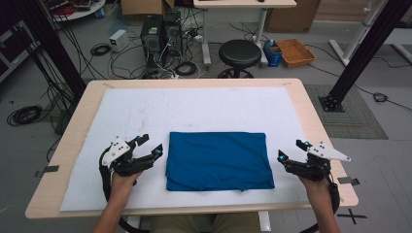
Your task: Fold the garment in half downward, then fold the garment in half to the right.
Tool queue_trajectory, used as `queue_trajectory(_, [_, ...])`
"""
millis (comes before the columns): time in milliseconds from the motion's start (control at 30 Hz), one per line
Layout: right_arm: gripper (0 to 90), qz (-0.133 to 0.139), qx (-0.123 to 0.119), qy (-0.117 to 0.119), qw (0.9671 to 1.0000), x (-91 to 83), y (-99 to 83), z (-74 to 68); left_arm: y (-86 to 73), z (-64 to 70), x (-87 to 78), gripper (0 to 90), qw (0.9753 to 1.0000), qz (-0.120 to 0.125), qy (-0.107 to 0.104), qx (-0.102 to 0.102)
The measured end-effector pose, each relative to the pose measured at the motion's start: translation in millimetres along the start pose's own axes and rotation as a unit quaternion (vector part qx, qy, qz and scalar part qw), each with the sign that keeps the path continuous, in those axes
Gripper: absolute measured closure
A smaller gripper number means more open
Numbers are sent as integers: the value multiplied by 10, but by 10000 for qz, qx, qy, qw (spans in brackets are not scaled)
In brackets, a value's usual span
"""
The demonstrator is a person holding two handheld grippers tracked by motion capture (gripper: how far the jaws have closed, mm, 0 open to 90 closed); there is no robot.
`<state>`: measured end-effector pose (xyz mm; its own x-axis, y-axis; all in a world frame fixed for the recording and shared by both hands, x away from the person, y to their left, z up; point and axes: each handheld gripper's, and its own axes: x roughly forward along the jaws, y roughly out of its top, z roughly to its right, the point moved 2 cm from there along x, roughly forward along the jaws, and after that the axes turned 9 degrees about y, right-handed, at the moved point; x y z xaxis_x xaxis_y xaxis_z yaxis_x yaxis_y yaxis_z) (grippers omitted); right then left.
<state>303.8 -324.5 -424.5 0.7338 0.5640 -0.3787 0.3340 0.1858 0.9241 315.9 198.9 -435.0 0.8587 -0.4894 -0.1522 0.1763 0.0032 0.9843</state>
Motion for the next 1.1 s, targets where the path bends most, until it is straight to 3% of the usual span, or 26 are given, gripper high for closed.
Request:
queue_trajectory(67, [202, 48, 22, -46, 10000, -25, -6, 19, 20, 12, -4, 238, 10000, 15, 40, 25])
queue_trajectory(267, [202, 88, 179, -95, 9998, -75, -37, 58, 25, 19, 3, 236, 10000, -13, 73, -11])
queue_trajectory(467, [202, 96, 179, -104, 9997, -91, -41, 51, 12, 51, 26, 236, 9998, -185, 76, -24])
queue_trajectory(700, [202, 56, 155, -66, 9998, -69, -51, 26, -43, 110, 61, 237, 9970, -726, 168, -199])
queue_trajectory(767, [202, 37, 168, -57, 9998, -68, -53, 19, -64, 132, 74, 239, 9953, -911, 209, -244])
queue_trajectory(933, [202, 18, 100, 6, 9999, -62, -63, 8, -126, 234, 91, 261, 9884, -1456, 339, -271])
queue_trajectory(1033, [202, -37, 103, 58, 9999, -41, -77, -12, -166, 319, 110, 263, 9830, -1783, 315, -297])
queue_trajectory(1100, [202, -60, 63, 118, 9999, -19, -81, -26, -204, 377, 127, 275, 9772, -2060, 391, -326])
